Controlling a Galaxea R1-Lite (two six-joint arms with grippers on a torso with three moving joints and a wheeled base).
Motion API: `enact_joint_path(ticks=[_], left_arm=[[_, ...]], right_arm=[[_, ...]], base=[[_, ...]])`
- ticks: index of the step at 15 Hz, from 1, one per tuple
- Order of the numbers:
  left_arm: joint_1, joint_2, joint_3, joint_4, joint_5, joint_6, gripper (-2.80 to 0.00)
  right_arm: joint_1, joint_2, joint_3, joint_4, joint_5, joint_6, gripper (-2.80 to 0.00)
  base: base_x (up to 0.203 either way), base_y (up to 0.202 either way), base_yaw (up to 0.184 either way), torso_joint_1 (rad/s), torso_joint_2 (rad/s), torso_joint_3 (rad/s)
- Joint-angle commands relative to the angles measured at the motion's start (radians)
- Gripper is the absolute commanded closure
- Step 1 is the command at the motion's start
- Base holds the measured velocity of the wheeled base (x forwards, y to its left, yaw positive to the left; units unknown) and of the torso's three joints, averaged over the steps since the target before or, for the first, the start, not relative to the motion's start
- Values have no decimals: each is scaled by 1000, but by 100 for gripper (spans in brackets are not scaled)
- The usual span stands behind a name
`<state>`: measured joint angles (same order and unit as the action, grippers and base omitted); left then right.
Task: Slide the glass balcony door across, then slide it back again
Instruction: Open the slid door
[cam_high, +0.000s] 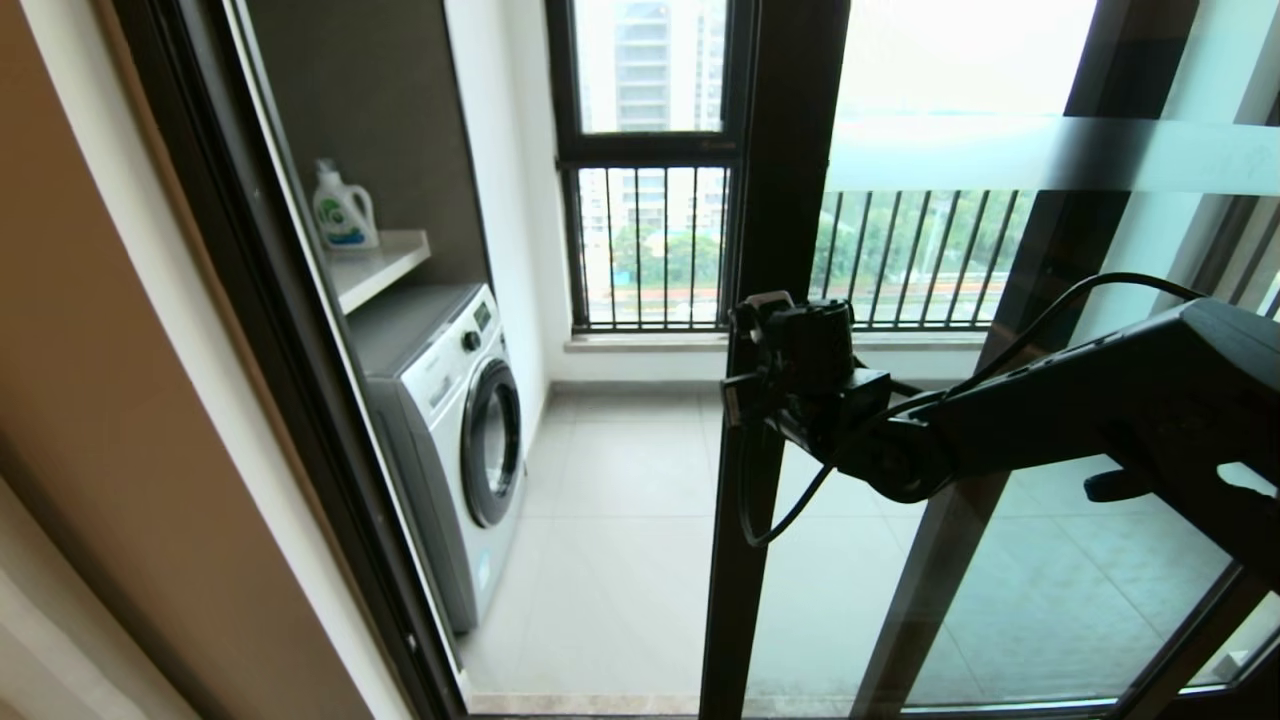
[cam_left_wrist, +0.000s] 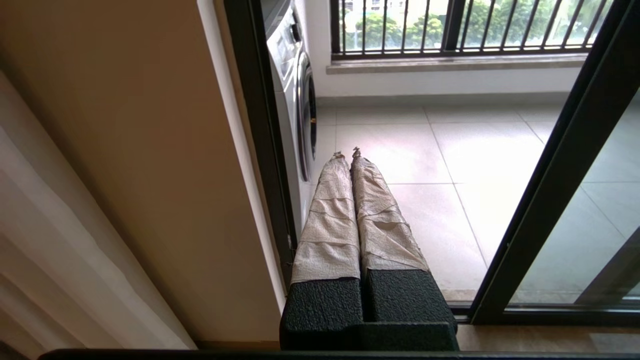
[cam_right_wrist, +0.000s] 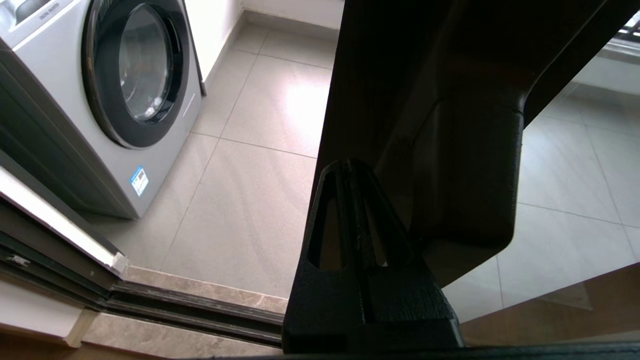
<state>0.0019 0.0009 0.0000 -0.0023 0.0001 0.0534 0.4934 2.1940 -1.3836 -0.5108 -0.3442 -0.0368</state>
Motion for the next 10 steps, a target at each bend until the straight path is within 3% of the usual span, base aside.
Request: enact_joint_path(ticks=[1,10], left_arm=[[1,2,0,-1,1,0,0],[1,2,0,-1,1,0,0]], right_arm=[[-18,-10,6,-8,-26,-24,0],[-66,-60,76,-17,-29,-34,0]], base=[[0,0,0,0,0,0],[0,0,0,0,0,0]])
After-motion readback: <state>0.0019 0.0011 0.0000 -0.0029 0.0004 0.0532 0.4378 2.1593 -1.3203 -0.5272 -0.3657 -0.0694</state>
